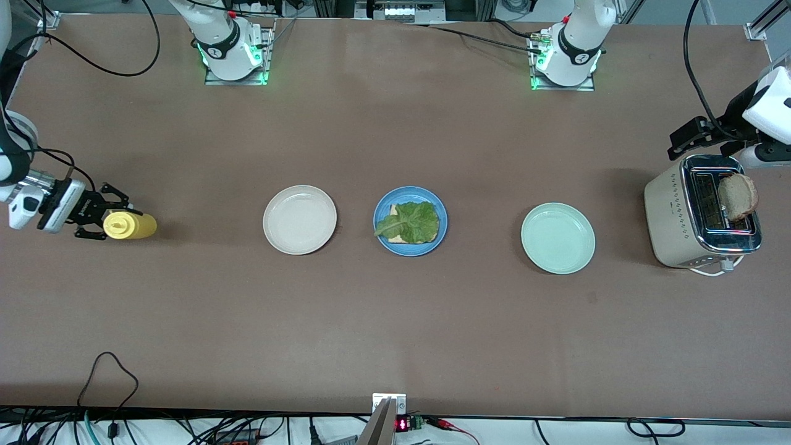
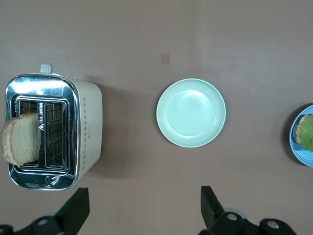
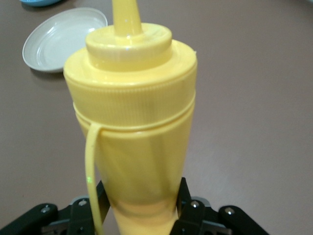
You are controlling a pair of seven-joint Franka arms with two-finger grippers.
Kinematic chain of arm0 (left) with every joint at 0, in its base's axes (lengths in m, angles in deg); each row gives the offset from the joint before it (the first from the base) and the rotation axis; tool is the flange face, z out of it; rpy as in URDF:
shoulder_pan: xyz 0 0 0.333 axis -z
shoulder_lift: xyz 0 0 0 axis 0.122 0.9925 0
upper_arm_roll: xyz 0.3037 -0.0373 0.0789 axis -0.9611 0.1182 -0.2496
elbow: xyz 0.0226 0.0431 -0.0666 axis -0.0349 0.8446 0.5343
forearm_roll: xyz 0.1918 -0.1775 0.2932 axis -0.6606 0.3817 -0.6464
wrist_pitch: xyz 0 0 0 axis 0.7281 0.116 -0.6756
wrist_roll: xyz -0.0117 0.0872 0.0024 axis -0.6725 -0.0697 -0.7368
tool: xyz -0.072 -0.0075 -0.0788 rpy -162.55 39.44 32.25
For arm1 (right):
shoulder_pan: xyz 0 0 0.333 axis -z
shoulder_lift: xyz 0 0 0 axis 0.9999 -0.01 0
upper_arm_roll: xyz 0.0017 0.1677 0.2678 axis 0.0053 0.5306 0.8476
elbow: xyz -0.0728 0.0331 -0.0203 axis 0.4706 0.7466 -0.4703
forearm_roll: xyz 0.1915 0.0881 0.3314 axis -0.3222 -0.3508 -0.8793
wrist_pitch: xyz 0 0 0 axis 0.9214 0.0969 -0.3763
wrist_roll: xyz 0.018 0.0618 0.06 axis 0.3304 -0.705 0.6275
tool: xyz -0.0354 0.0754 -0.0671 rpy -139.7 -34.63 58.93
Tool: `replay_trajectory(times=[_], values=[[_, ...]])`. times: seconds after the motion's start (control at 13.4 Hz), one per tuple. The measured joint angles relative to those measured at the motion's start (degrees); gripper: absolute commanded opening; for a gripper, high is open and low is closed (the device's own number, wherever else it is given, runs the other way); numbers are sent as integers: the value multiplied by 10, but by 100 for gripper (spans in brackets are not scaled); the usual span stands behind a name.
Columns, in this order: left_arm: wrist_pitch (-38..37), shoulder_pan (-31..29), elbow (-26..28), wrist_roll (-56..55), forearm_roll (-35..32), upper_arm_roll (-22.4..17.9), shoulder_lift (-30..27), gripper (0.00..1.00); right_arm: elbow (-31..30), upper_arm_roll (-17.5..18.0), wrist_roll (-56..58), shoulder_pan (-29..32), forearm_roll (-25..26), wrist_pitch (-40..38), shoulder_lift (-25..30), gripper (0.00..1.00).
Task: Make sandwich in blue plate with both arms
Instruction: 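Lift the yellow bottle off the table with the right gripper, then carry the bottle over the blue plate and tilt it with the right gripper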
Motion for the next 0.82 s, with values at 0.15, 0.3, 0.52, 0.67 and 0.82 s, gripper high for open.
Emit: replay_trajectory(times=[0.15, 0.3, 0.52, 0.67, 0.82], values=[[0, 0, 0, 0, 0, 0, 0, 100, 0, 5, -38, -16, 16, 0, 32, 0], [0, 0, 0, 0, 0, 0, 0, 100, 1, 13, -100, -40, 49, -1, 68, 0], [0, 0, 0, 0, 0, 0, 0, 100, 1, 21, -229, -99, 113, -1, 131, 0], [0, 0, 0, 0, 0, 0, 0, 100, -1, 29, -337, -149, 163, -3, 171, 0], [0, 0, 0, 1, 0, 1, 0, 100, -4, 45, -446, -196, 215, -8, 204, 0]])
